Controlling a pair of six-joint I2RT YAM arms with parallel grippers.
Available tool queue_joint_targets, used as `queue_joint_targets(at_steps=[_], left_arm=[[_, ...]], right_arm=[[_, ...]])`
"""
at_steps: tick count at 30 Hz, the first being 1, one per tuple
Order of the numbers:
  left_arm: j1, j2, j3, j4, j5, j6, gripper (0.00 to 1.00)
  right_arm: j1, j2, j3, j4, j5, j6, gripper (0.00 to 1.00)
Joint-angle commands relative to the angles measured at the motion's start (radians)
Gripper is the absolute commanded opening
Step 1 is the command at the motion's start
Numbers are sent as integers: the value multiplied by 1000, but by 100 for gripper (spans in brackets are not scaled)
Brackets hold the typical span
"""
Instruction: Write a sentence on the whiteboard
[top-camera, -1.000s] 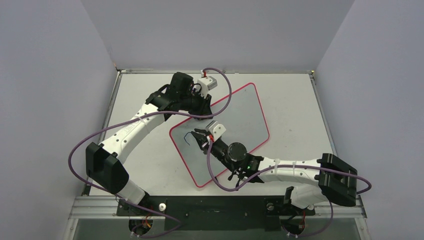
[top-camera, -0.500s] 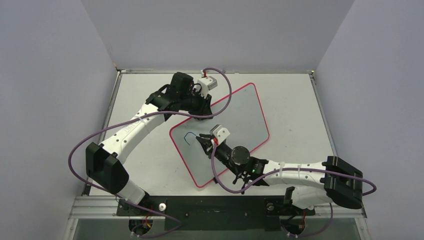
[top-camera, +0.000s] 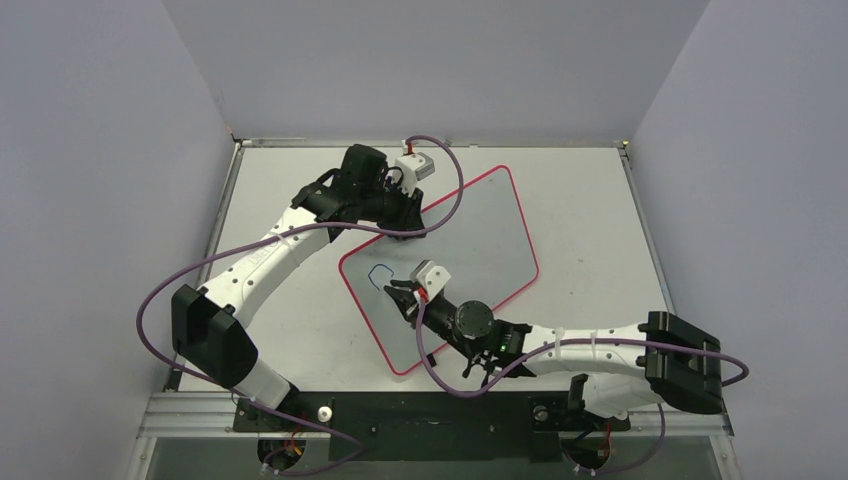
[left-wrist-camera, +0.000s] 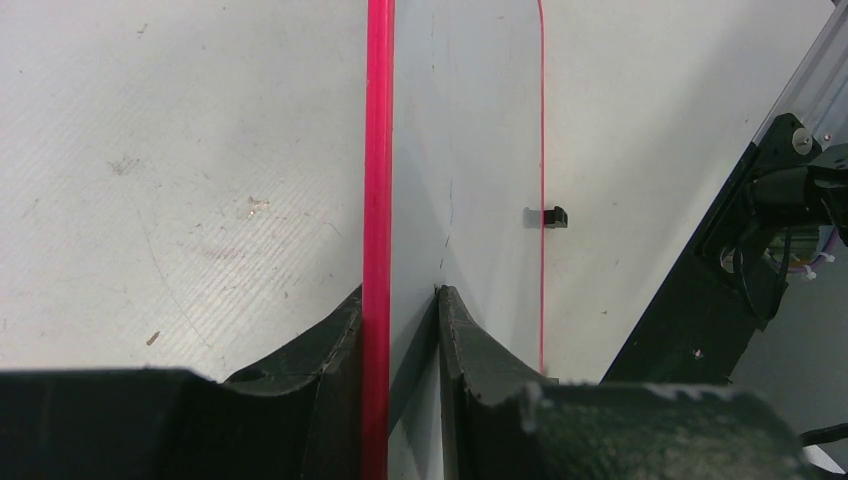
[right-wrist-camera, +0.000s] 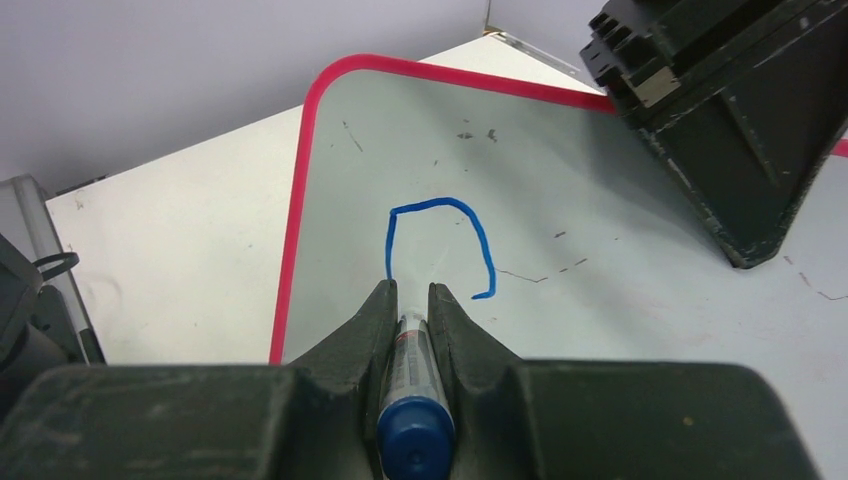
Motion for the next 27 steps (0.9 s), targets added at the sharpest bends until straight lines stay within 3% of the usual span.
queue_joint_targets(at_steps=[1, 12, 27], left_arm=[[-9, 1, -28, -32, -168, 132, 0], [-9, -2, -29, -32, -167, 130, 0], [-9, 0, -28, -31, -166, 129, 0]], right_arm=[[25, 18, 49, 11, -18, 10, 0], [39, 39, 88, 6, -12, -7, 0], [33, -69, 86, -54, 57, -102, 0]])
